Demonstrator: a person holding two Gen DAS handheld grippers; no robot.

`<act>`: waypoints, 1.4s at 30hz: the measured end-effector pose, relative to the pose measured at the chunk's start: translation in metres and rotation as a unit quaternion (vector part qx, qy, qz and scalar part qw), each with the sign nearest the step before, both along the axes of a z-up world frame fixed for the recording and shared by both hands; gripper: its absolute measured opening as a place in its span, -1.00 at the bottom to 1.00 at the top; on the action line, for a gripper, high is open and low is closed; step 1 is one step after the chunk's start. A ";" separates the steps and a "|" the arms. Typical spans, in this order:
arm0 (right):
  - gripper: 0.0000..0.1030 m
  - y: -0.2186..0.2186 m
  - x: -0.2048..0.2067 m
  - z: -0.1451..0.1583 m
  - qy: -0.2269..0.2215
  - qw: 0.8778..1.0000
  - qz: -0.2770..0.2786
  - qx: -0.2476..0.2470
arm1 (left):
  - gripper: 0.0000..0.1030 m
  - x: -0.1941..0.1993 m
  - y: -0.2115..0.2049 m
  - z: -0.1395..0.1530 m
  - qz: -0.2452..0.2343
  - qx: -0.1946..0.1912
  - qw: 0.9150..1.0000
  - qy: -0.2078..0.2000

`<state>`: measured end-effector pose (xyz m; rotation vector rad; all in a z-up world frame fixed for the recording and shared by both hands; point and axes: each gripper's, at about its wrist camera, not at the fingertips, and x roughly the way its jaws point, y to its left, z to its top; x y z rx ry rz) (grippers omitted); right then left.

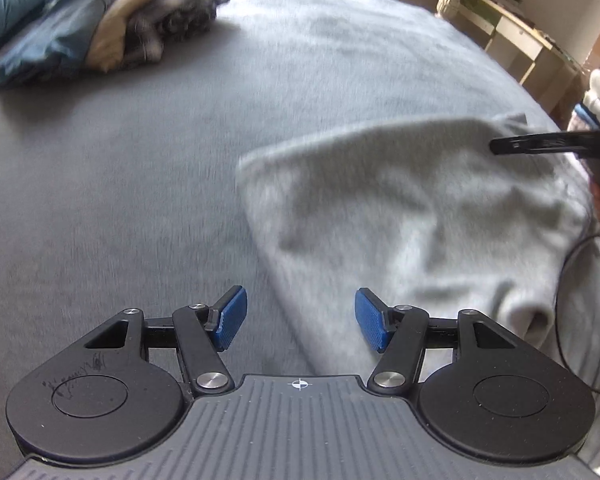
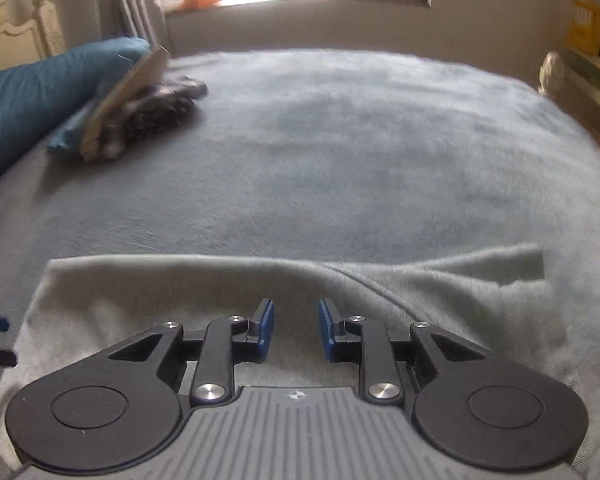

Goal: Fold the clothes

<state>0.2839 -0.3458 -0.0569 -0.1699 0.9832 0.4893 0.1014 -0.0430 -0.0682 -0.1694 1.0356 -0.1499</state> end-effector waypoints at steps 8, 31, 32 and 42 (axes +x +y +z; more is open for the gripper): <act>-0.48 0.033 -0.023 0.043 0.064 0.997 0.048 0.016 | 0.17 -0.019 0.016 -0.014 0.005 -0.060 0.998 0.003; -0.48 0.041 -0.058 0.076 0.066 0.972 0.080 0.212 | 0.24 -0.028 0.024 -0.026 -0.073 -0.076 0.994 -0.023; -0.47 0.018 -0.068 0.084 0.071 0.975 0.071 0.199 | 0.24 -0.028 0.024 -0.026 -0.075 -0.076 0.994 -0.023; -0.38 -0.045 -0.138 0.029 0.095 0.989 -0.010 0.111 | 0.25 -0.030 0.016 -0.023 -0.056 -0.050 0.997 -0.015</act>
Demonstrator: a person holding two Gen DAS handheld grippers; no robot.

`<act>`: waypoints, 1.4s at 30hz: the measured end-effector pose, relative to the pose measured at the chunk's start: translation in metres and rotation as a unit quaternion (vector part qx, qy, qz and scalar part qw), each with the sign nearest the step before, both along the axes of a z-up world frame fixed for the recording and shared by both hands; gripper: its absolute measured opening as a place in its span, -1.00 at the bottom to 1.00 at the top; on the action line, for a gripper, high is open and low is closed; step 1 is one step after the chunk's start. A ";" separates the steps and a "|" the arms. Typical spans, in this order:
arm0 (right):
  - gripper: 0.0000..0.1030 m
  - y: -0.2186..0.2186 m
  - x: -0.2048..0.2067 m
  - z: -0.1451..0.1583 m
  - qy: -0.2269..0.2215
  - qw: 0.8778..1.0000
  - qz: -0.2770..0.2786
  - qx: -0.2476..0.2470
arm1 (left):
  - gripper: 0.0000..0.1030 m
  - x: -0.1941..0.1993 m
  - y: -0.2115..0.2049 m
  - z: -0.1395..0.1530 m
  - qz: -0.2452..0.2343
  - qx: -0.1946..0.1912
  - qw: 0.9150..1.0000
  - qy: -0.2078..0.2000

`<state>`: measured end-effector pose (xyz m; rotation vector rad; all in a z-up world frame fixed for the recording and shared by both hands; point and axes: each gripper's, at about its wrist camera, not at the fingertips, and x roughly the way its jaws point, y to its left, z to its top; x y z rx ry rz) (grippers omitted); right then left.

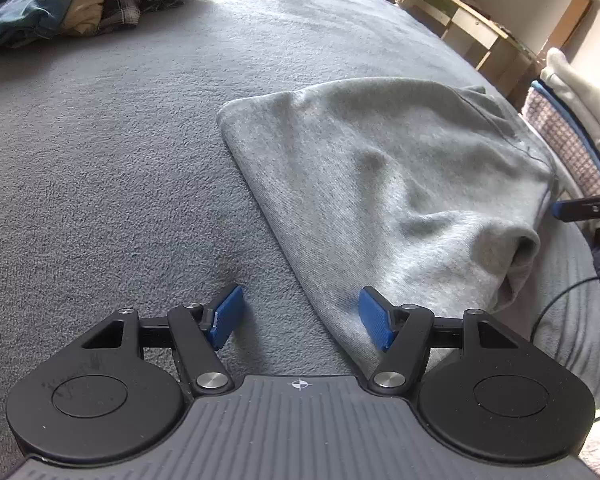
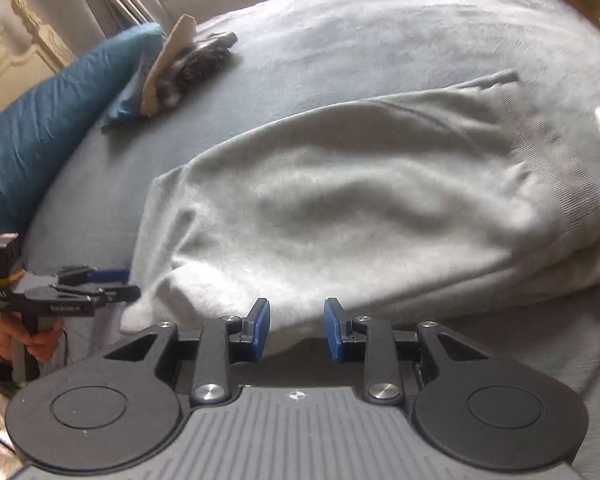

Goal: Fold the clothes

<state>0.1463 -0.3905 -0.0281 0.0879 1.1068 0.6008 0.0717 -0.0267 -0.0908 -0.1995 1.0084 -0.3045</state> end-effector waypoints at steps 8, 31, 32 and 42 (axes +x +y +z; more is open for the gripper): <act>-0.39 -0.017 0.001 -0.020 -0.010 0.998 -0.011 -0.057 | 0.26 -0.010 -0.006 0.028 0.001 0.092 0.995 -0.043; -0.30 0.026 -0.067 -0.012 -0.154 0.985 0.066 -0.035 | 0.27 -0.030 -0.129 0.035 -0.185 0.106 0.972 -0.097; -0.30 0.019 -0.066 -0.010 -0.147 0.988 0.053 0.001 | 0.27 -0.031 -0.131 0.033 -0.189 0.110 0.971 -0.097; -0.32 0.043 -0.092 -0.010 -0.209 0.972 0.108 -0.021 | 0.22 -0.043 -0.157 0.011 -0.219 0.173 0.953 -0.121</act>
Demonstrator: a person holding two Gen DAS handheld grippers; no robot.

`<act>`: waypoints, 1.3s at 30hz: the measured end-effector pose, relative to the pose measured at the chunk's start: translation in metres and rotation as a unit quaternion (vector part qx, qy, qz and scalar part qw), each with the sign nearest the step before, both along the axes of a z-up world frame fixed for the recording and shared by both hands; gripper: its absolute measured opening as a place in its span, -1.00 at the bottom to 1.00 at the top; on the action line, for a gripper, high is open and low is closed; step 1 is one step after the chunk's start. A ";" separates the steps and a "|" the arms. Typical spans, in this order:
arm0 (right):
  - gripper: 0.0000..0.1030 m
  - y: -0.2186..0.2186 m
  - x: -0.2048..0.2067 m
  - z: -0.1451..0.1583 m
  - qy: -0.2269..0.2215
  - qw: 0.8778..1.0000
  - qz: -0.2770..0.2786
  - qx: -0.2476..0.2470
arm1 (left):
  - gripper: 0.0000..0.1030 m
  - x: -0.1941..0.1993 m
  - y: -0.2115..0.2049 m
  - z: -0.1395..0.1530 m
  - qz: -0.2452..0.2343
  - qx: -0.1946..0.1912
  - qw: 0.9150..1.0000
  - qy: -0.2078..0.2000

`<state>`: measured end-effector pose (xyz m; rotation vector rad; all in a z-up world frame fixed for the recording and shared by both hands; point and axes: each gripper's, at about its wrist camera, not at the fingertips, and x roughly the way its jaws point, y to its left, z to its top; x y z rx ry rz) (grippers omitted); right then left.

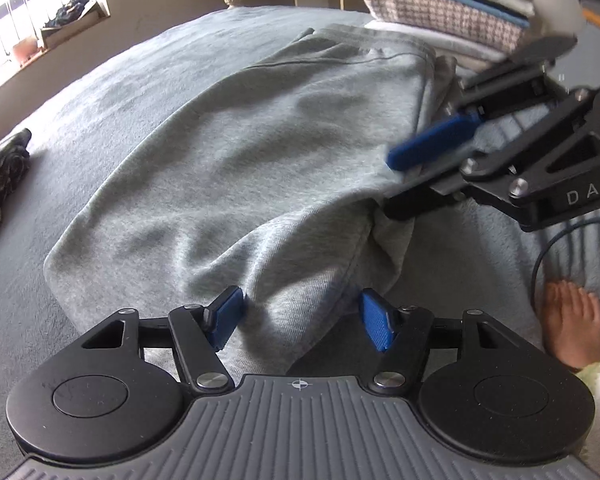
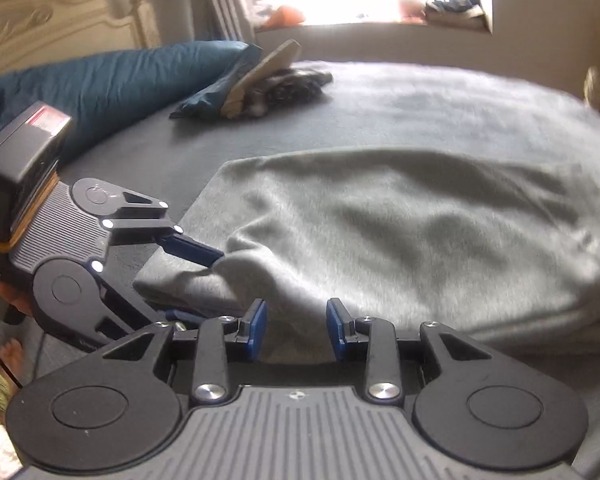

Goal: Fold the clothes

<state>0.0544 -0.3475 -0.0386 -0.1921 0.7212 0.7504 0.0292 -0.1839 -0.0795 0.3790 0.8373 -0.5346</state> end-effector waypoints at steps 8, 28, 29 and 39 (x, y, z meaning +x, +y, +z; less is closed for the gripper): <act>-0.91 0.024 0.004 -0.010 -0.048 0.996 0.054 -0.059 | 0.19 -0.007 0.000 0.005 0.007 0.006 0.999 -0.031; -0.71 -0.031 0.023 0.007 0.044 0.995 -0.053 0.070 | -0.20 -0.014 0.006 0.019 -0.013 -0.025 0.998 -0.047; -0.71 -0.033 0.024 0.008 0.055 0.994 -0.053 0.076 | -0.19 -0.014 0.007 0.020 -0.010 -0.031 0.998 -0.046; -0.17 0.004 0.002 -0.013 0.057 0.997 -0.038 -0.035 | -0.30 -0.014 0.000 0.016 -0.012 -0.033 0.998 -0.051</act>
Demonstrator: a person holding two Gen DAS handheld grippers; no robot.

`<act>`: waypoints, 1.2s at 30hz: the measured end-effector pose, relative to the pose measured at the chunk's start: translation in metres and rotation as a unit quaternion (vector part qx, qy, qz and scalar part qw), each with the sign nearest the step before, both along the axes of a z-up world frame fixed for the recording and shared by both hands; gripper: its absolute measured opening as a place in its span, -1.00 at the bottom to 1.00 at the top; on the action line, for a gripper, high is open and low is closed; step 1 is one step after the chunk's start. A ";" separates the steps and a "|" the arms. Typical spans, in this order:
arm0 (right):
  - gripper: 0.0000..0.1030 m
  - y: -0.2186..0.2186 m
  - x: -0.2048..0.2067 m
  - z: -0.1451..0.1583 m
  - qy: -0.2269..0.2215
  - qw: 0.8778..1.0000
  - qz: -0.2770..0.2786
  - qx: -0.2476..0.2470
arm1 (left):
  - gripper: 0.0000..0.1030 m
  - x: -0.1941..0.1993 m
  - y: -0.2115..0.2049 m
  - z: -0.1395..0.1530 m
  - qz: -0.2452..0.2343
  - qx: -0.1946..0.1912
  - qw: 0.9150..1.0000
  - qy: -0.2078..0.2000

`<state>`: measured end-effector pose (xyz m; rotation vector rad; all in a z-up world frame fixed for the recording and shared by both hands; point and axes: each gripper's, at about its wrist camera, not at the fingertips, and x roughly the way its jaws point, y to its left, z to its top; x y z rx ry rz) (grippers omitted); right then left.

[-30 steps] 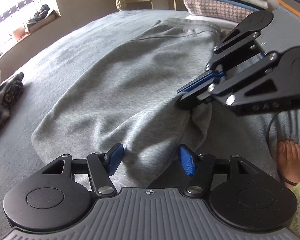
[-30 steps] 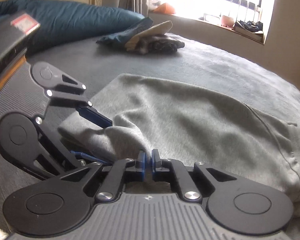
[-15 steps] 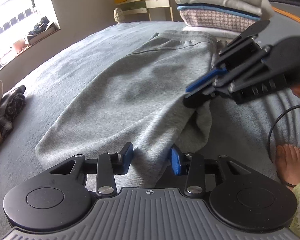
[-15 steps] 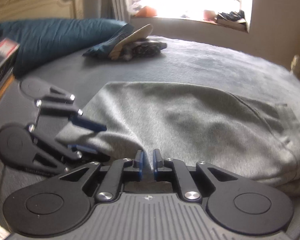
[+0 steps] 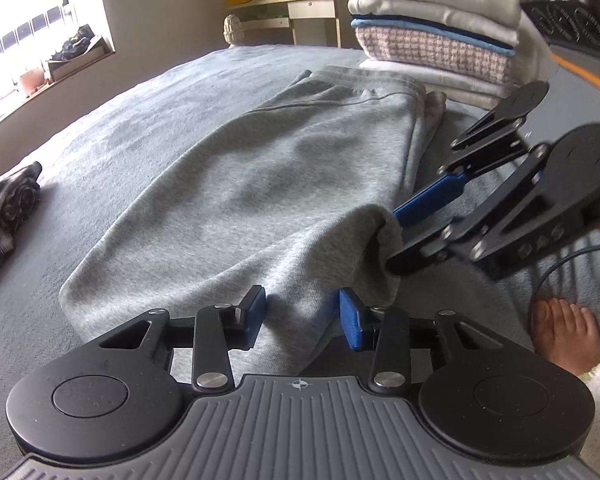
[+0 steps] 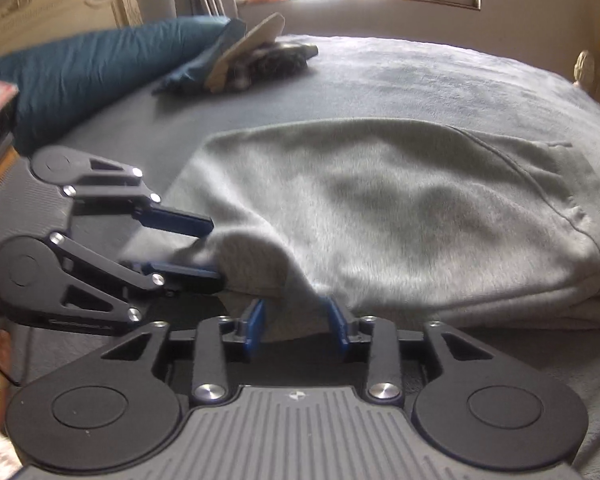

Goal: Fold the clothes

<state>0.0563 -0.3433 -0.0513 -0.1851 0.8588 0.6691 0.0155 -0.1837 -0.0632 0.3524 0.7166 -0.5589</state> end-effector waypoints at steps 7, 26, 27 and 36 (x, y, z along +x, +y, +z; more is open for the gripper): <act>-0.76 0.001 -0.004 -0.005 -0.028 0.998 -0.046 -0.017 | -0.86 -0.016 -0.006 -0.002 -0.048 0.018 0.998 -0.024; -0.81 -0.026 0.005 0.002 0.012 0.995 -0.070 0.069 | -0.10 -0.014 -0.031 -0.017 -0.070 0.113 0.987 -0.095; -0.81 -0.026 0.005 0.002 0.011 0.995 -0.068 0.069 | -0.10 -0.012 -0.031 -0.016 -0.067 0.107 0.988 -0.093; -0.73 -0.061 0.013 0.000 0.095 0.976 -0.057 0.187 | -0.66 -0.001 -0.017 -0.002 -0.037 0.039 0.996 -0.068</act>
